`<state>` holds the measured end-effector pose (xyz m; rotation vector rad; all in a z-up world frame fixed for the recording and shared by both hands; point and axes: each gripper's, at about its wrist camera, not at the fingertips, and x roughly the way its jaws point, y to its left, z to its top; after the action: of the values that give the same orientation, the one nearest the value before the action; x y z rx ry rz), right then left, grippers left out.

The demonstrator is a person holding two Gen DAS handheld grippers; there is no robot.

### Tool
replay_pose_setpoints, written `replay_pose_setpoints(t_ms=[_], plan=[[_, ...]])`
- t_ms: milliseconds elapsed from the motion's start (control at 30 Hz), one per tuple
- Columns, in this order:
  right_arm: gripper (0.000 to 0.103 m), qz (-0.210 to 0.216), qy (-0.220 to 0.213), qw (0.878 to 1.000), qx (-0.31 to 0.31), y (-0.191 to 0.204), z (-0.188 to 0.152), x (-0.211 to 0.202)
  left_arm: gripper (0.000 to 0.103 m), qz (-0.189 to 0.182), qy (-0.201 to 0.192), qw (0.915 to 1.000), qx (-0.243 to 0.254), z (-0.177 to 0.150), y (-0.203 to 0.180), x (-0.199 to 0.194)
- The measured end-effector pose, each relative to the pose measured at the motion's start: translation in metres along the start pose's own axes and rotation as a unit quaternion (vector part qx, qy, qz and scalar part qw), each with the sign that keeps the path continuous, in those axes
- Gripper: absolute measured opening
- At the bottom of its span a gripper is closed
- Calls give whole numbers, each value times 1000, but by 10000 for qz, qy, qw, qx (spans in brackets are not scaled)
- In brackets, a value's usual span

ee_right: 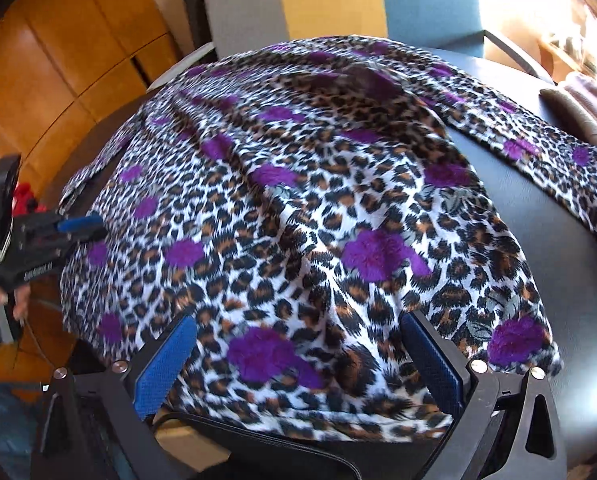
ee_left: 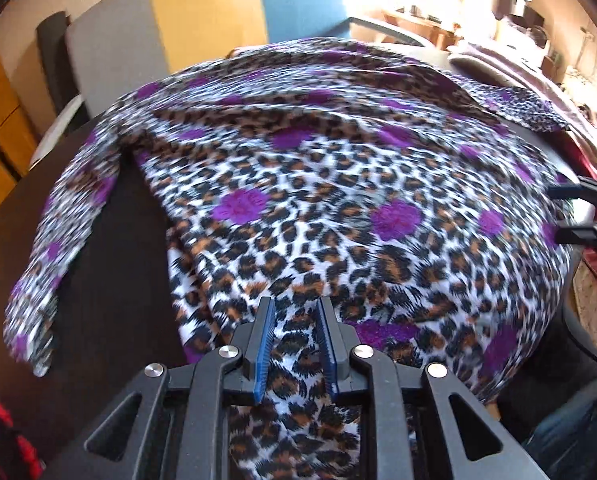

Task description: Fold clothes

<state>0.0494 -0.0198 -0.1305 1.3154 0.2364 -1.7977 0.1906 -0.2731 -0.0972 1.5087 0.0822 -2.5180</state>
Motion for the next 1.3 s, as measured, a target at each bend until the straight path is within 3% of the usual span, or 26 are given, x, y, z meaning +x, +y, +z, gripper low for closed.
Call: replay_pose_setpoints(t_ms=[167, 267, 333, 400, 533, 633, 767, 967, 1233, 1300], plan=[[103, 356, 260, 9988, -236, 34, -36, -6, 22, 340, 126, 9957, -848, -16, 58, -11], [103, 655, 558, 9959, -284, 43, -39, -5, 20, 196, -74, 9860, -1652, -24, 91, -26], [103, 694, 383, 9965, -273, 44, -27, -12, 20, 100, -206, 9757, -2181, -30, 112, -36], [103, 672, 18, 9973, -309, 45, -7, -21, 20, 60, -314, 9614, -2733, -38, 133, -44], [103, 352, -676, 9955, -570, 53, 40, -22, 20, 176, -359, 9135, -4049, -69, 183, -48], [103, -24, -871, 9937, -702, 67, 73, 4, 22, 230, -404, 8913, -4510, -77, 199, -50], [103, -630, -941, 9908, -738, 62, 107, 46, 24, 552, -330, 8817, -4674, -69, 210, -42], [103, -1020, -983, 9881, -594, 48, 122, 88, 28, 724, -135, 8560, -5117, -57, 229, -15], [103, -678, -1212, 9891, -489, 38, 118, 88, 32, 1482, 37, 8473, -5100, -32, 237, 9], [103, -626, -1244, 9892, -462, 37, 119, 88, 28, 1701, 92, 8385, -5176, -24, 245, 12]])
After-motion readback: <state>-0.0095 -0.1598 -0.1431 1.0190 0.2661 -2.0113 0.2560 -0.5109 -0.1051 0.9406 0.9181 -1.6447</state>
